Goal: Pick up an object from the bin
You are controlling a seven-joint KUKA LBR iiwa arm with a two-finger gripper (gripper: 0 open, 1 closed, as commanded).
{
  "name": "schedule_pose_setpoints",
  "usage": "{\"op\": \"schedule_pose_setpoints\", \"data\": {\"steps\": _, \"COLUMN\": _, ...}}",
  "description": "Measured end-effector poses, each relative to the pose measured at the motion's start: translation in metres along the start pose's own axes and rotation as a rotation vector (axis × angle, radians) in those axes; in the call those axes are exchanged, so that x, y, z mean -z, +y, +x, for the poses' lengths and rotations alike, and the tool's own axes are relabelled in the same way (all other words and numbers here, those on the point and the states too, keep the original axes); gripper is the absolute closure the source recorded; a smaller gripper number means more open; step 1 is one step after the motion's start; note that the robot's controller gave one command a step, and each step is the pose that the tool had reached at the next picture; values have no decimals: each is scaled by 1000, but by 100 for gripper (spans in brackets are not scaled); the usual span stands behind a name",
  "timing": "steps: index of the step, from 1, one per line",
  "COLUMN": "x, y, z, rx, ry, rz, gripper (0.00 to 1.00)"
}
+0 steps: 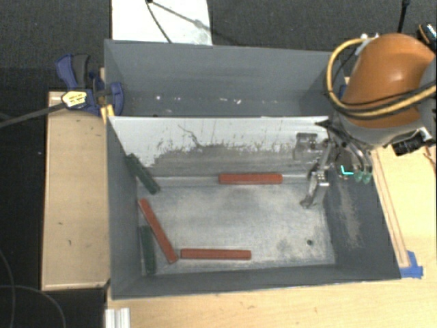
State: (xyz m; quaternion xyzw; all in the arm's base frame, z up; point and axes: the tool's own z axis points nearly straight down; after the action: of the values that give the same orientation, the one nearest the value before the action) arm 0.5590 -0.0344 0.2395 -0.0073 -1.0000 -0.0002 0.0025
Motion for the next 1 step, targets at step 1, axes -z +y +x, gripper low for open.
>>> {"op": "schedule_pose_setpoints", "data": {"steps": 1, "x": -75, "y": 72, "z": 38, "rx": -14, "ry": 3, "rz": -3, "gripper": 0}}
